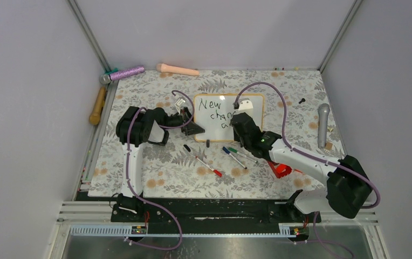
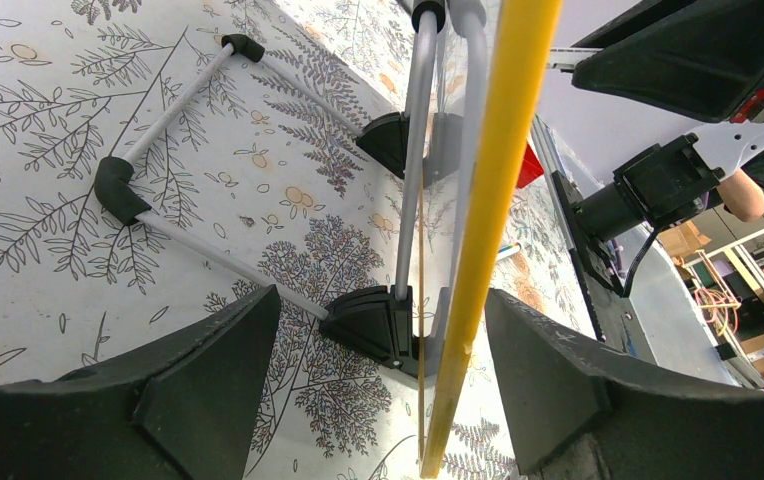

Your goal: Write a sentence on the whiteboard

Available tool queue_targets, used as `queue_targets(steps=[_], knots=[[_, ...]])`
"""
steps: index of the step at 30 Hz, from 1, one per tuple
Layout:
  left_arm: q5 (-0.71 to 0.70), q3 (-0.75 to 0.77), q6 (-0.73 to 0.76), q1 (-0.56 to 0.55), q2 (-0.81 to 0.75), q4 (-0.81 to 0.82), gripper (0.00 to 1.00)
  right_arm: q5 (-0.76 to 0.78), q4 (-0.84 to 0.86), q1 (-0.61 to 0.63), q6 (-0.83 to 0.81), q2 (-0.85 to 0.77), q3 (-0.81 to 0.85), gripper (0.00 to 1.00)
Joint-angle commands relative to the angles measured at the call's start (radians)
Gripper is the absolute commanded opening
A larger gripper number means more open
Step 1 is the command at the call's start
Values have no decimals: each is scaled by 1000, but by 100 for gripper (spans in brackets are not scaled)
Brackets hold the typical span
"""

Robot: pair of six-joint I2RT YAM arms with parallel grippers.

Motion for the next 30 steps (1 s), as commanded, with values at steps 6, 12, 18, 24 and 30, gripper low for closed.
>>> queue_targets(steps=[6, 12, 18, 24, 30], knots=[[9, -1, 3, 6, 16, -26, 78, 92, -58, -1, -2, 18, 59, 0], [9, -1, 3, 6, 16, -27, 79, 93, -67, -2, -3, 44, 82, 0], [10, -1, 3, 6, 15, -26, 79, 98, -70, -5, -3, 61, 95, 0], [9, -2, 3, 7, 15, -26, 79, 109, -80, -11, 0, 80, 105, 0], [10, -1, 3, 6, 16, -26, 79, 127, -86, -11, 3, 92, 111, 0]])
